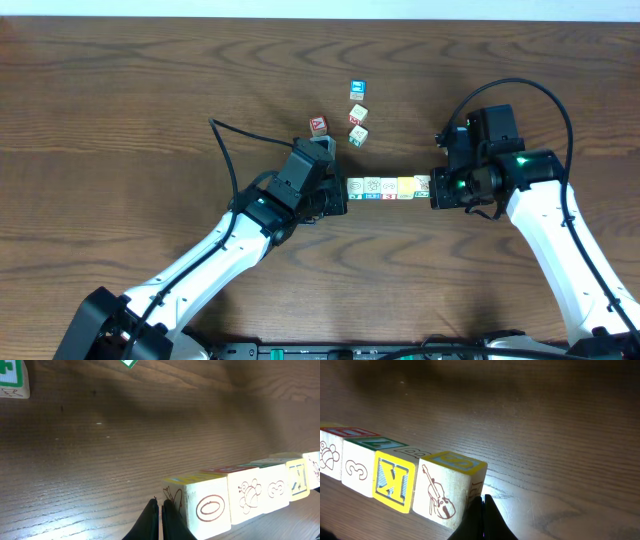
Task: Lift 5 blocks
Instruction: 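Hold the block row pinched between both grippers at O and S ends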
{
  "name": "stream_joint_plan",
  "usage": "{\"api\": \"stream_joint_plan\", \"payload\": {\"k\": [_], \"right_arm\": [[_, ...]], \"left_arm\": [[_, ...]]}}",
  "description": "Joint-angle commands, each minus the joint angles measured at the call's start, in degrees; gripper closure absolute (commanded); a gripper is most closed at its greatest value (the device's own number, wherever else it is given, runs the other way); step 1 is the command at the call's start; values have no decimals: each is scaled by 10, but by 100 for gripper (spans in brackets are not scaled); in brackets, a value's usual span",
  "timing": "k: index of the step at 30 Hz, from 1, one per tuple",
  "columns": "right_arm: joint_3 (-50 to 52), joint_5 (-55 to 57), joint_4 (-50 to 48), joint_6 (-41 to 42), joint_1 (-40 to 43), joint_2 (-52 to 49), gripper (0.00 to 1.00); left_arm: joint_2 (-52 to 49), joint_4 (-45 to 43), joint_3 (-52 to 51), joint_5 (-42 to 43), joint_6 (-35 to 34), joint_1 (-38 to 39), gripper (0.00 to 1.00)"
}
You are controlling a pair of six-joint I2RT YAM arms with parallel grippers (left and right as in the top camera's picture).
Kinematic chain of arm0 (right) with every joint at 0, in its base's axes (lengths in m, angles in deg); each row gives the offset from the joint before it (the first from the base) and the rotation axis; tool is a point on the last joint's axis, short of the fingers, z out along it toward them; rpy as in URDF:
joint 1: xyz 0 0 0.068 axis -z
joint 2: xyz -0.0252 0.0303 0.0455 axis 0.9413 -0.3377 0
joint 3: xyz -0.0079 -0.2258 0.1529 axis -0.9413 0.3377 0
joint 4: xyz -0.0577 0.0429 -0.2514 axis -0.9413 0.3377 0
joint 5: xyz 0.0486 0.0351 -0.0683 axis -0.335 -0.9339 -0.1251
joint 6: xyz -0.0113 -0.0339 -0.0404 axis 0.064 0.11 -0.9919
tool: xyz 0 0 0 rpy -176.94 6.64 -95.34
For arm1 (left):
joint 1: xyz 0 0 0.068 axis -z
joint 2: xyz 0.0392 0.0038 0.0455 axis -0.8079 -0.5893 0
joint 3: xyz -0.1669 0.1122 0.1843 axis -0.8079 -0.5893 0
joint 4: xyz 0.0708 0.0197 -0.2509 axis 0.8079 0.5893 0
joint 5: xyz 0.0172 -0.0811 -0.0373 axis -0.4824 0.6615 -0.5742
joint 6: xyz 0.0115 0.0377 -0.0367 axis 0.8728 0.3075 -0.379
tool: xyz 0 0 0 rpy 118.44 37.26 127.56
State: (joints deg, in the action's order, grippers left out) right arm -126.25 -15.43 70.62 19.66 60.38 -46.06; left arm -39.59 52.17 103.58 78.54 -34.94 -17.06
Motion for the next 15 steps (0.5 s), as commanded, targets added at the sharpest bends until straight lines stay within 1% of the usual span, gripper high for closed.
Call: {"api": "stream_joint_plan", "payload": {"k": [1,15], "right_arm": [[-14,-164,-4,-11,-37,10,99],[-14,-162,-9,-7,-56,-3,99]], "left_arm": [[8,-22,52,87,3,24,93],[-8,-22,52,88,3,25,93]]}}
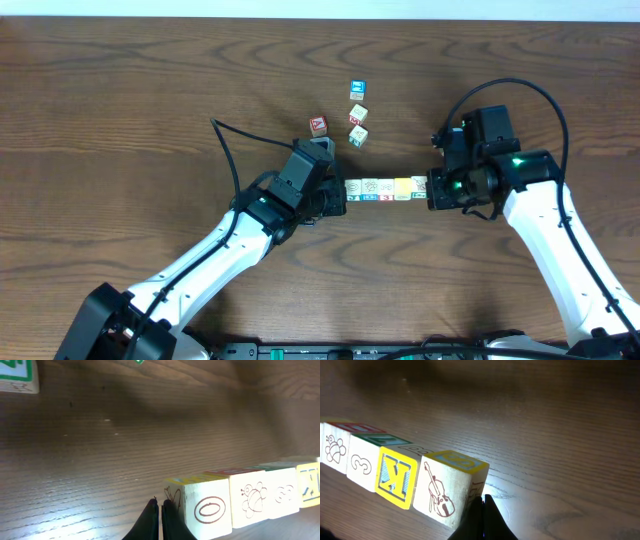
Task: Lift 5 blocks
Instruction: 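Hold the block row pinched between both grippers at O and S ends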
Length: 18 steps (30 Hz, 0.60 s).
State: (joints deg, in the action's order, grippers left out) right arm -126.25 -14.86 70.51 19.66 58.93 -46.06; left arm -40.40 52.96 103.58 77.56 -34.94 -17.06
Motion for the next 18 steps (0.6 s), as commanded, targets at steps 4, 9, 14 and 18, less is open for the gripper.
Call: {"api": "stream_joint_plan", "payload": {"k": [4,9,14,18], "right_arm": [[-14,-165,-7,-5,-42,-4,99],[-14,-162,-7,-3,-42,-9,99],[-14,-162,-7,-3,-42,-20,99],[-13,-151,-7,-3,-42,-30,99]], "left_arm": [[-3,-30,52,97,3,25,93],[-10,-30,52,100,3,25,93],[-10,-30,52,99,3,25,93],[-10,-30,52,99,3,30,93]]}}
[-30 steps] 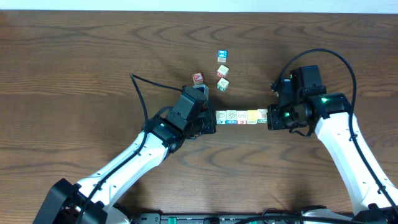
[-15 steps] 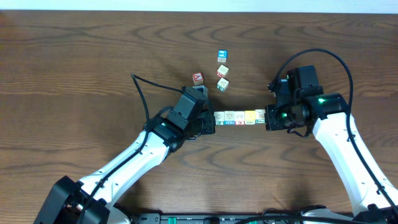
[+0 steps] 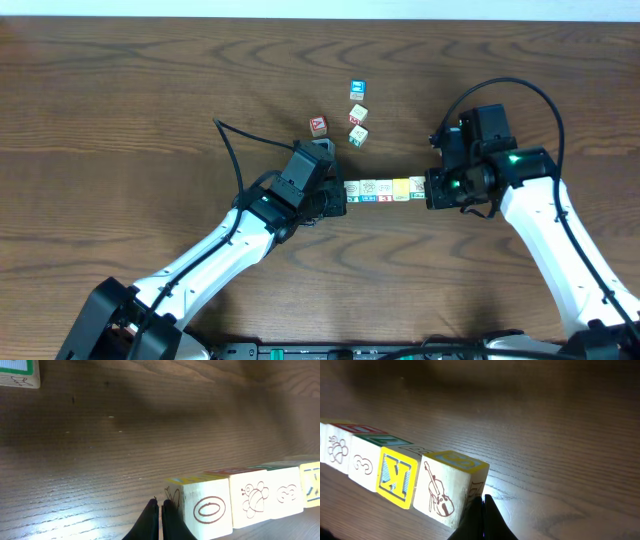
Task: Lift 5 blocks
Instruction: 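Hold the block row pinched between both grippers at O and S ends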
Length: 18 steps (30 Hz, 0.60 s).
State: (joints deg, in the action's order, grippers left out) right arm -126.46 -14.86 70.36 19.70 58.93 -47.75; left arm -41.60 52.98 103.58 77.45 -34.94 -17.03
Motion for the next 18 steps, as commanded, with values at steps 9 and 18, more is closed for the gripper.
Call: {"api": "stream_joint_plan", "payload": {"k": [9,18], "right_arm": [[-11,-149,-5,-3,-42,-15,99],[-11,-139,-5,-3,-42,-15,99]], "left_arm": [[1,-28,50,100,4,31,93],[-18,-26,49,100,3,36,93]]}}
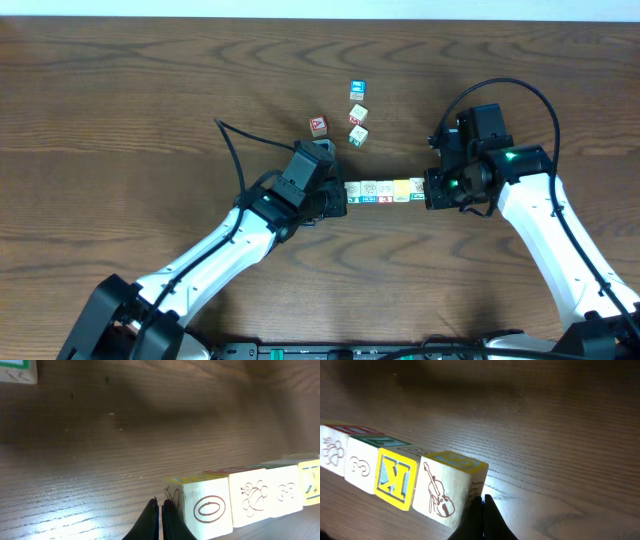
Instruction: Lift 5 blocks
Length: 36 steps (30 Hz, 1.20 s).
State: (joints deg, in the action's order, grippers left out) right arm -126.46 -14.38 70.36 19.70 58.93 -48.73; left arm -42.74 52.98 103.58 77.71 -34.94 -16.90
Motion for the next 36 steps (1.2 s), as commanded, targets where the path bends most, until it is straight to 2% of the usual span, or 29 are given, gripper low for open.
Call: {"api": "stream_joint_plan", "payload": {"k": [1,36], "right_arm": [[-11,-144,-5,-3,-42,-5,99],[1,-141,-10,-3,-42,-32,99]], "left_arm": [[-10,-26,49,97,3,35,93],[-17,-26,46,95,3,42,93]]}}
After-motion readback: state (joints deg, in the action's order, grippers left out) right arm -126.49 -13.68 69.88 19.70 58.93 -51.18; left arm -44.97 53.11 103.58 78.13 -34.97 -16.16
